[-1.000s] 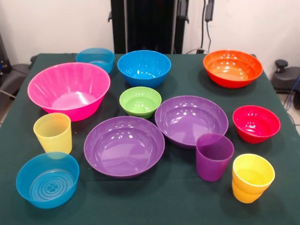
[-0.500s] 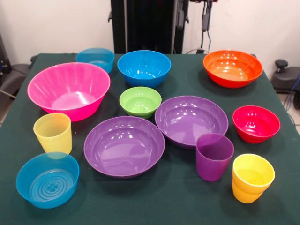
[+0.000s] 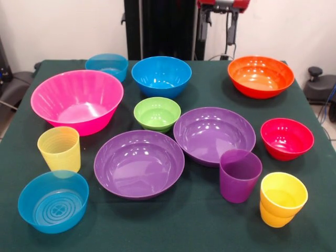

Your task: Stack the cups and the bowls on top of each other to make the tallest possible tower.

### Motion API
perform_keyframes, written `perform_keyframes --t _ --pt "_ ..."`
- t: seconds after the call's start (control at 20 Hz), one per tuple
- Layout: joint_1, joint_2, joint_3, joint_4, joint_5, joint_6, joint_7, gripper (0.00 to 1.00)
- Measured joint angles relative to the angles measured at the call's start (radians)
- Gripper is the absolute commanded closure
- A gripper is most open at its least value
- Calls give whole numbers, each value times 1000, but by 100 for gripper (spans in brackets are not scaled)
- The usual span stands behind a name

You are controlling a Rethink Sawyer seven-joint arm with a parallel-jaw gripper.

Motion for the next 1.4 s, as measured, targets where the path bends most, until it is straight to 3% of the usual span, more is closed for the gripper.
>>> perform_keyframes --t 0.55,0.9,1.4 --pt "-14 212 -24 -55 -40 -179 0 0" --pt "-14 252 -41 -65 -56 -181 0 0" --pt "1 235 -85 -65 -56 -181 0 0"
